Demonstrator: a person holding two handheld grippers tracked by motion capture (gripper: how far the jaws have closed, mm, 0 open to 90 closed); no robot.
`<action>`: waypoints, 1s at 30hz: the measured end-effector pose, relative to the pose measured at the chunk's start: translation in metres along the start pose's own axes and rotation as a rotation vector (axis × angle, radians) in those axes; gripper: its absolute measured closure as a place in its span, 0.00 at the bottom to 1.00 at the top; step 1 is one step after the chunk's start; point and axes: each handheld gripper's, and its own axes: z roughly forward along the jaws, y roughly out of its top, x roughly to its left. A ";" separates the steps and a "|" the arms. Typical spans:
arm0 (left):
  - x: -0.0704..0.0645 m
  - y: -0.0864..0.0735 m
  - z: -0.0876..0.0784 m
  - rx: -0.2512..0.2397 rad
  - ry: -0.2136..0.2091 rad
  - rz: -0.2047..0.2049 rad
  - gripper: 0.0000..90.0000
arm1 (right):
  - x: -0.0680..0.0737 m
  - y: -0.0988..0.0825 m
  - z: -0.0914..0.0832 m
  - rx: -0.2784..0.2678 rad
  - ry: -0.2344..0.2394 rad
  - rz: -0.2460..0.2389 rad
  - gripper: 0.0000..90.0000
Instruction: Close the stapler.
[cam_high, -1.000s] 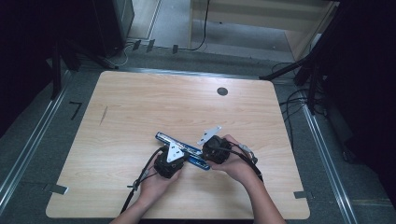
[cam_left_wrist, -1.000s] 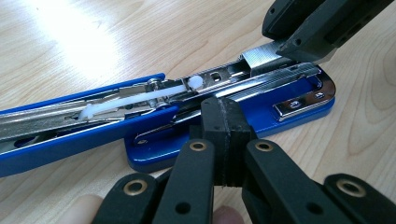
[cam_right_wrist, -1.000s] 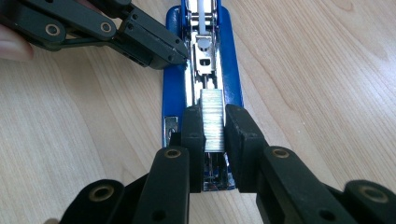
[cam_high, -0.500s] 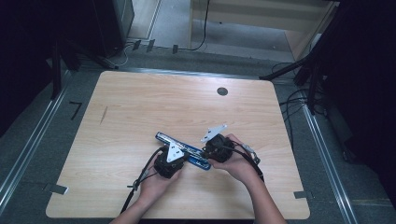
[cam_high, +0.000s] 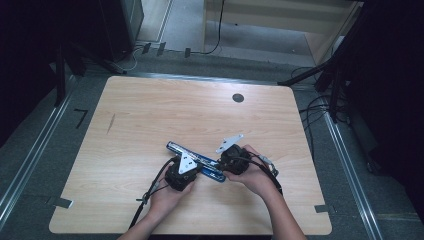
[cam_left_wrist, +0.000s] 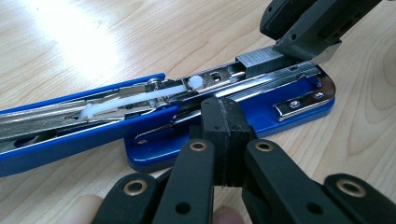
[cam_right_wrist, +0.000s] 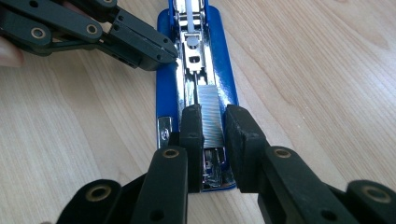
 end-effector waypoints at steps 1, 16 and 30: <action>0.000 0.000 0.000 0.000 0.000 0.000 1.00 | 0.000 0.000 0.000 0.003 0.009 0.011 0.86; 0.000 0.000 0.000 0.002 0.001 0.003 1.00 | -0.003 0.000 0.000 -0.018 0.044 0.026 0.89; 0.000 0.000 0.000 -0.002 0.000 0.002 1.00 | 0.004 0.008 -0.011 -0.019 0.017 -0.026 0.89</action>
